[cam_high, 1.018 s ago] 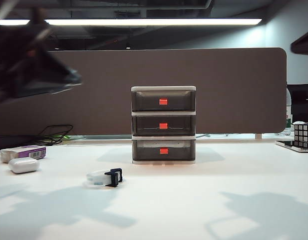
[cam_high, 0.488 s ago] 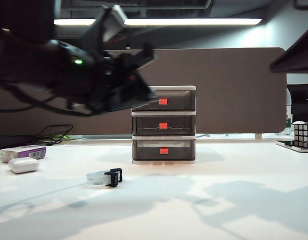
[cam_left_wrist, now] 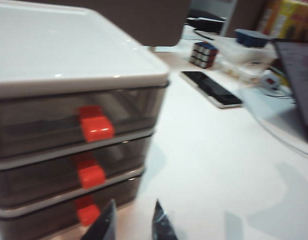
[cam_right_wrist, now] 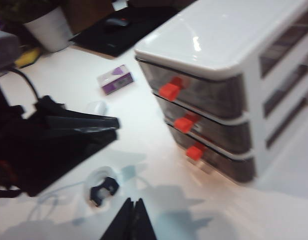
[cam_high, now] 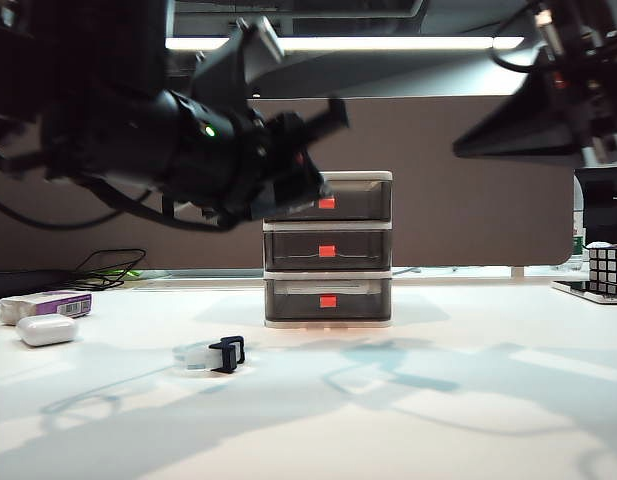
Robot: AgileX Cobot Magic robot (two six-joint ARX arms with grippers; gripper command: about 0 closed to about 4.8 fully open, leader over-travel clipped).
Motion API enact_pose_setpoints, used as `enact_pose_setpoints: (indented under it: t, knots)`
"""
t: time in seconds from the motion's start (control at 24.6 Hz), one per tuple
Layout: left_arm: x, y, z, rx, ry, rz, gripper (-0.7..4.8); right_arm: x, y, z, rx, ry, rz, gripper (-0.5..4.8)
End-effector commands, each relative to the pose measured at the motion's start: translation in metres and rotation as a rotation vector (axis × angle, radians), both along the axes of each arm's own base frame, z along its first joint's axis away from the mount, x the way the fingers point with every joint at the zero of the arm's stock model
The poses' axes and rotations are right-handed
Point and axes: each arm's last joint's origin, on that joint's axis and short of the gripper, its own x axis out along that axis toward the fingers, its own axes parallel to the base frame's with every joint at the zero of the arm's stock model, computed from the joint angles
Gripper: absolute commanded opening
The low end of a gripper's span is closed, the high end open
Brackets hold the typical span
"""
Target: Open the second layer of the drawer on the table, pick up the transparent tape on the table and put it in, and finally close the drawer.
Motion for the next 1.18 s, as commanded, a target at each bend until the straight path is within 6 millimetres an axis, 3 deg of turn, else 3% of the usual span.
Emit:
enact_pose_setpoints:
  t: [0.04, 0.28, 0.37, 0.45, 0.69, 1.18]
  knots:
    - [0.002, -0.007, -0.005, 0.011, -0.009, 0.105, 0.89, 0.015, 0.003, 0.007, 0.021, -0.048, 0.053, -0.05]
    - [0.01, -0.032, -0.021, 0.053, 0.009, 0.186, 0.92, 0.04, 0.009, 0.002, 0.033, -0.059, 0.163, -0.05]
    - [0.013, -0.038, -0.024, 0.062, 0.011, 0.198, 1.36, 0.045, 0.011, -0.001, 0.035, -0.052, 0.201, -0.05]
    - [0.015, -0.044, -0.03, 0.102, 0.036, 0.22, 2.19, 0.052, 0.012, -0.005, 0.041, -0.037, 0.23, -0.05]
    - [0.006, -0.053, -0.035, 0.091, 0.041, 0.394, 2.15, 0.061, 0.013, -0.004, 0.026, -0.079, 0.246, -0.05]
    - [0.014, -0.08, -0.043, -0.008, 0.016, 0.443, 2.14, 0.065, 0.013, 0.004, 0.023, -0.122, 0.251, -0.05]
